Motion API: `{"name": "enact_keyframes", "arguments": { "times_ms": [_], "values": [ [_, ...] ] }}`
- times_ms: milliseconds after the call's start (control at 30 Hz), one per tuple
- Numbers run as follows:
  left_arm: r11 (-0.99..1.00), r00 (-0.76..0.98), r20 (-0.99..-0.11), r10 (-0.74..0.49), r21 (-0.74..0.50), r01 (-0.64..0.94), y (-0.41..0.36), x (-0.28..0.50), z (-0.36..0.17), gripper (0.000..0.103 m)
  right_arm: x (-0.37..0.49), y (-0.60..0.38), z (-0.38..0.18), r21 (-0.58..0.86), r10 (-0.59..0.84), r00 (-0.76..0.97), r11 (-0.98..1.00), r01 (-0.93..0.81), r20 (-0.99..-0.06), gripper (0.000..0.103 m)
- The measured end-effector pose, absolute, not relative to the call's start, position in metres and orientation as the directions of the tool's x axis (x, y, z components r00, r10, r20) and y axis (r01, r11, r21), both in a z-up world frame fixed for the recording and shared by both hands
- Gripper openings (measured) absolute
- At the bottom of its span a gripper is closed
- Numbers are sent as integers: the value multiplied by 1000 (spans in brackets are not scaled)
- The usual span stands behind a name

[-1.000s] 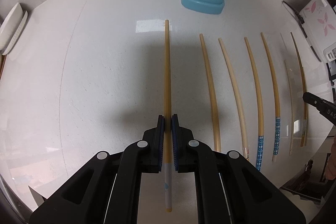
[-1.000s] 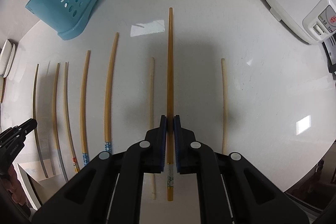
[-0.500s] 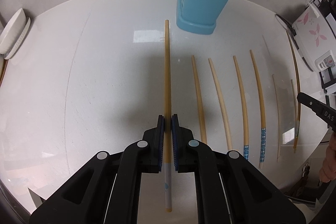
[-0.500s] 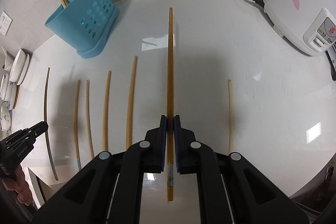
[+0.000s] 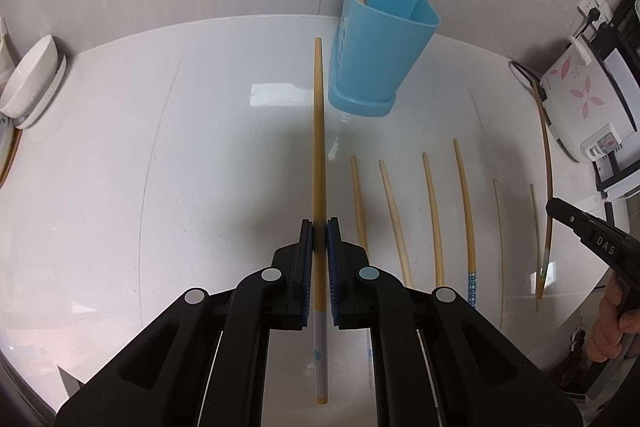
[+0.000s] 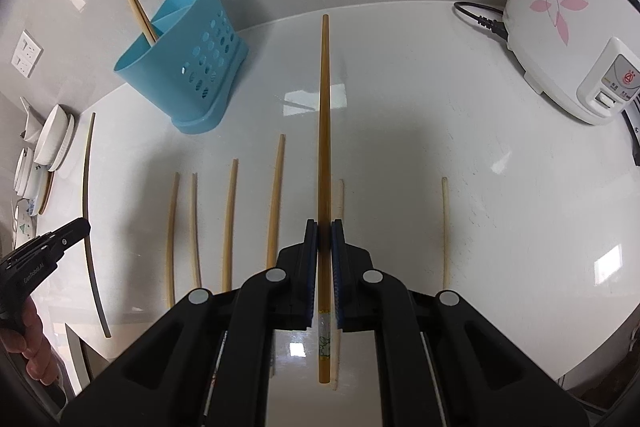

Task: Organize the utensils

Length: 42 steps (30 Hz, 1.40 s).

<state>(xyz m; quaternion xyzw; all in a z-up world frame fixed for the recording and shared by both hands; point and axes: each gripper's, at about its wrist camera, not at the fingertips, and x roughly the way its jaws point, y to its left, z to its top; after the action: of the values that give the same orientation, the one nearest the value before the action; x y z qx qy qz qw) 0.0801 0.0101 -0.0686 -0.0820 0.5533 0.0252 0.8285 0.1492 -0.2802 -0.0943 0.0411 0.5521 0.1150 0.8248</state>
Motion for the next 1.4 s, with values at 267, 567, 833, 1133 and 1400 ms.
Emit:
{"name": "enact_keyframes", "arguments": {
  "times_ms": [267,567,833,1133,1400],
  "values": [
    [983,427,-902,-57,-126,-134,10,88,-55,7,149,-275,-87,192,240,380,968,-159,-893,6],
    [982,486,-872,-55,-137,-134,10,98,-37,7,153,-271,-70,209,267,418,961,-179,-868,6],
    [982,538,-842,-50,-141,-128,6,107,-21,7,164,-266,-54,221,286,458,956,-191,-842,6],
    [982,583,-811,-56,-148,-113,1,123,-2,7,176,-257,-32,225,305,499,950,-214,-811,6],
    [981,617,-785,-63,-163,-108,-2,141,13,7,187,-244,-18,222,322,524,943,-247,-789,6]
  ]
}}
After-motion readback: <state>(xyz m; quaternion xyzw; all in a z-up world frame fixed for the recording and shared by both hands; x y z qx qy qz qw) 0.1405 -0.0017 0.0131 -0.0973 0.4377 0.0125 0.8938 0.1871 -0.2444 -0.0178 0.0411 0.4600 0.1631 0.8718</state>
